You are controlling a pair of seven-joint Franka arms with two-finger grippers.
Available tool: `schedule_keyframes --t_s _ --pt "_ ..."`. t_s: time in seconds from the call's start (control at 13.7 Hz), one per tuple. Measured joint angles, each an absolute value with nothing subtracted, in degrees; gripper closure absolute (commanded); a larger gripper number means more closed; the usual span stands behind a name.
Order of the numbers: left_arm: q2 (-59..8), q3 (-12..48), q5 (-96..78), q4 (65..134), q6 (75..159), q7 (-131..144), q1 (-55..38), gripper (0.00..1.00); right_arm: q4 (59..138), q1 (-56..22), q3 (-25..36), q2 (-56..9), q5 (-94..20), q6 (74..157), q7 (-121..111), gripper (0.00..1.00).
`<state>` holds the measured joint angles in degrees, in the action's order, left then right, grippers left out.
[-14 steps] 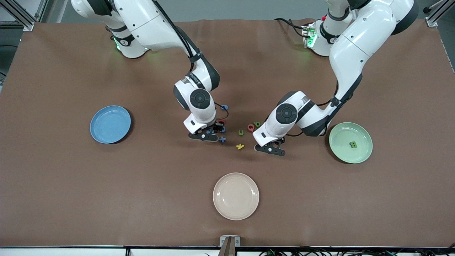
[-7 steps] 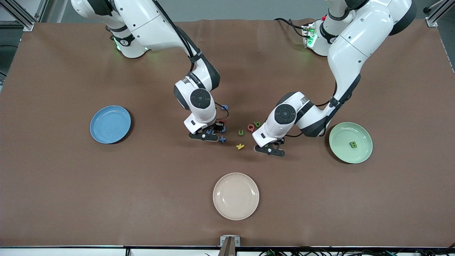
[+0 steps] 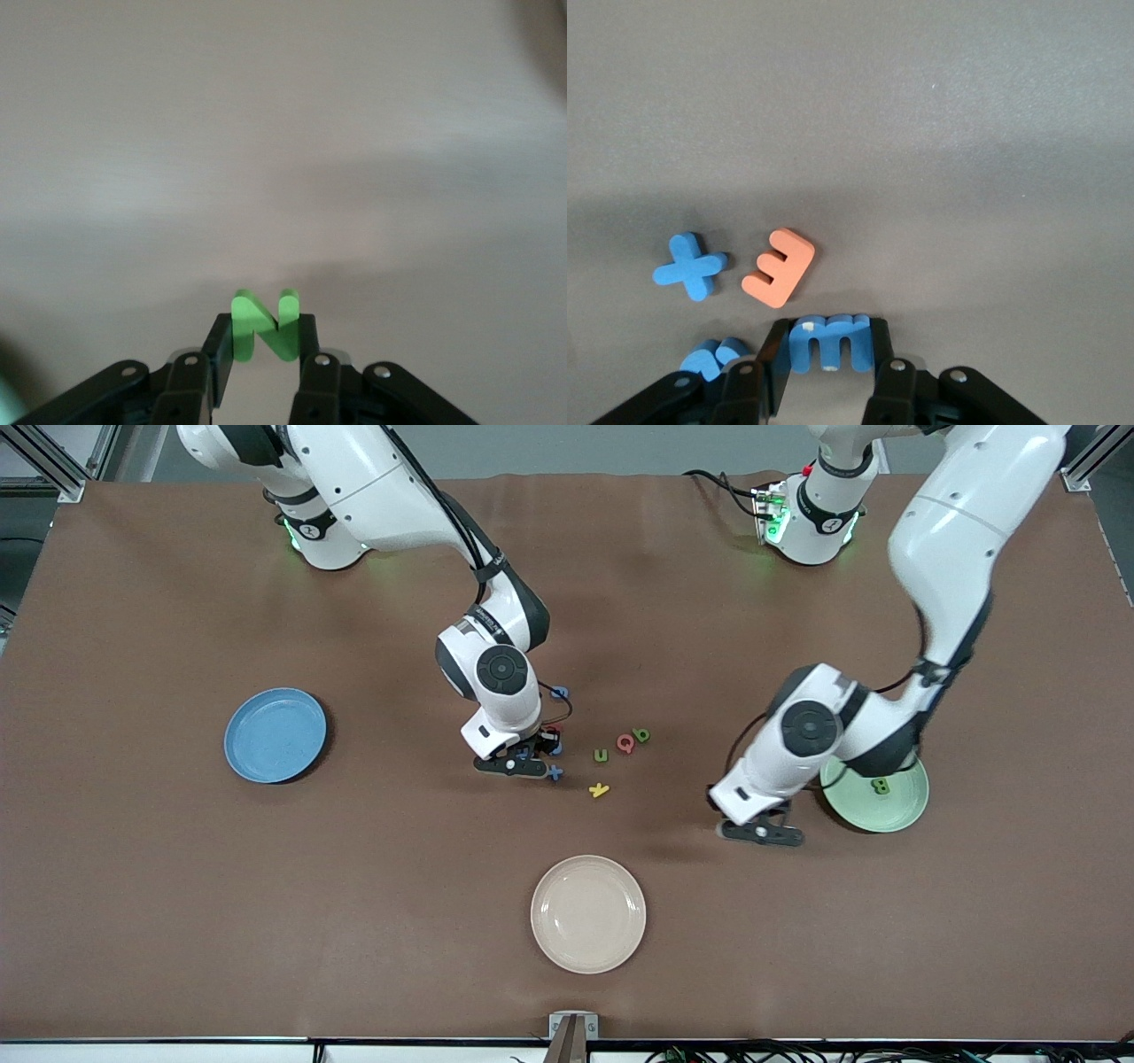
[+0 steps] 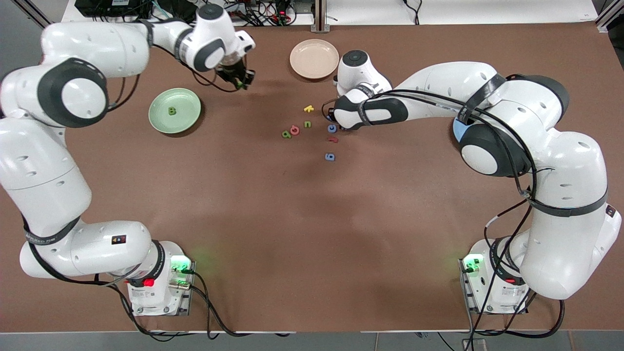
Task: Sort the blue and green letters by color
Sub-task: 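Carry the blue m to the blue plate while the left carries N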
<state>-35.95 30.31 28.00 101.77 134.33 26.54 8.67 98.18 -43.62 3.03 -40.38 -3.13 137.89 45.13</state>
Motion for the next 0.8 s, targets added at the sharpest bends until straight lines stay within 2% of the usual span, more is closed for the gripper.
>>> schedule_keyframes --t_s 0.07,0.29,0.51,0.8 --pt "-34.4 30.4 28.0 102.6 133.2 24.3 11.1 0.98 98.2 -43.6 3.0 -40.4 -3.1 137.9 45.1 1.0" --pt "-31.4 30.6 28.0 106.0 132.1 15.6 19.6 0.99 98.0 -43.6 3.5 -40.4 -3.1 137.3 45.2 1.0" --pt "-31.2 30.8 28.0 108.6 131.5 9.6 27.2 0.98 94.2 -42.9 4.1 -40.4 -3.1 130.4 45.2 1.0" --pt "-31.2 30.9 28.0 111.6 130.6 9.1 29.8 0.9 90.6 -39.7 4.5 -38.8 -3.0 122.3 42.0 1.0"
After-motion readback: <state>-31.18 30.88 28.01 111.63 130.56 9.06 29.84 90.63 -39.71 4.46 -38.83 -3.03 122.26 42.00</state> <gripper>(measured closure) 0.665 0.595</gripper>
